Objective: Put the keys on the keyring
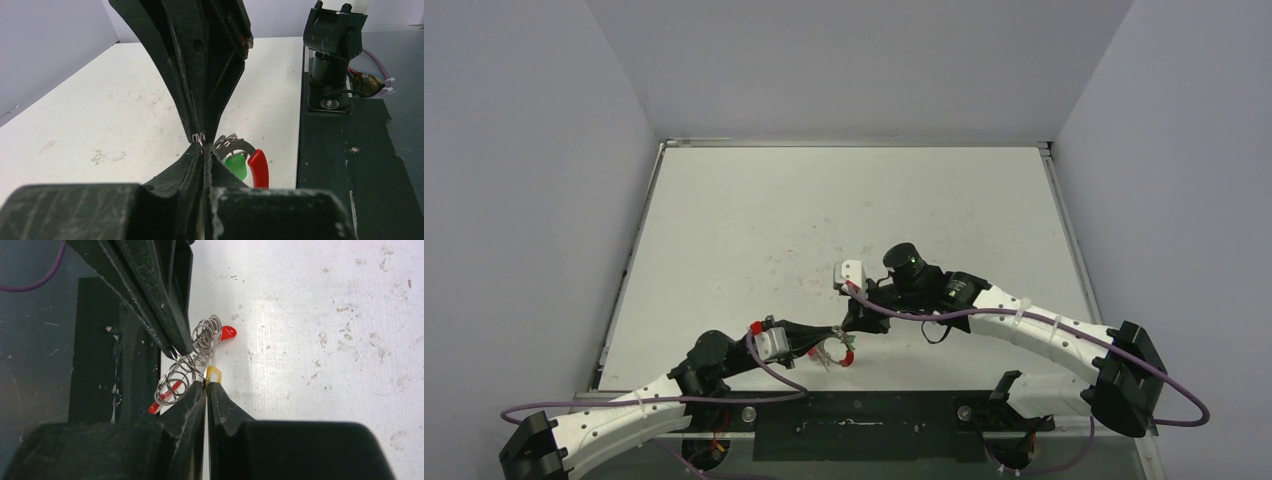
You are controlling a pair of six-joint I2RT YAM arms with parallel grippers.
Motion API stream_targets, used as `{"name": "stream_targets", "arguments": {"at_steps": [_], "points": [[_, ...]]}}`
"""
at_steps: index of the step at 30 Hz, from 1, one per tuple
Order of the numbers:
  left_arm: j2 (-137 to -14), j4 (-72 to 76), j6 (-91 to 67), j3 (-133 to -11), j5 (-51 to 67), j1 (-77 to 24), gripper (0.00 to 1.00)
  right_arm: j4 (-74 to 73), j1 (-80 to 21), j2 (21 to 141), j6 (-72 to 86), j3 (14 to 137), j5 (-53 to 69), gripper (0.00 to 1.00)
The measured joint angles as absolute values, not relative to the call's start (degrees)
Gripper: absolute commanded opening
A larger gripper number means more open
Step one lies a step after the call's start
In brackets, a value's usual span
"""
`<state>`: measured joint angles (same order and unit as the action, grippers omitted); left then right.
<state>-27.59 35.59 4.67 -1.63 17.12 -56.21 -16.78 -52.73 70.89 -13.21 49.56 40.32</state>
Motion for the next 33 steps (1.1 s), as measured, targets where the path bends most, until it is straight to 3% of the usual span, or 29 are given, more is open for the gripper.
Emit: {"name": "stream_targets", "arguments": {"at_steps": [6, 12, 16, 24, 29, 33], "points": [[-27.4, 35.75, 4.67, -1.63, 17.12, -56.21, 0.0, -15.77, -52.93, 69.47, -12.56, 48.47, 36.69, 0.48], [-27.09, 35.79, 4.67, -1.63, 17.15, -56.21, 0.0, -11.14, -52.93, 63.33, -12.51, 44.71, 37.56, 0.54], [-27.05, 35.77, 4.67, -1.63, 17.15, -56.21, 0.0, -7.35, -53.15, 62.61, -12.21, 44.4, 39.97, 0.49], [-27.0, 35.7, 4.67, -1.63, 17.15, -56.21, 0.0, -5.17, -54.46, 66.43, -12.21, 44.4, 42.06, 0.28], [-26.79, 35.33, 4.67, -1.63, 17.15, -56.21, 0.0, -4.97, -54.48, 67.68, -12.38, 44.4, 42.7, 0.01], [-26.52, 35.27, 4.67, -1.63, 17.12, -56.21, 0.0, -4.84, -54.48, 67.7, -12.36, 44.4, 42.98, 0.0]]}}
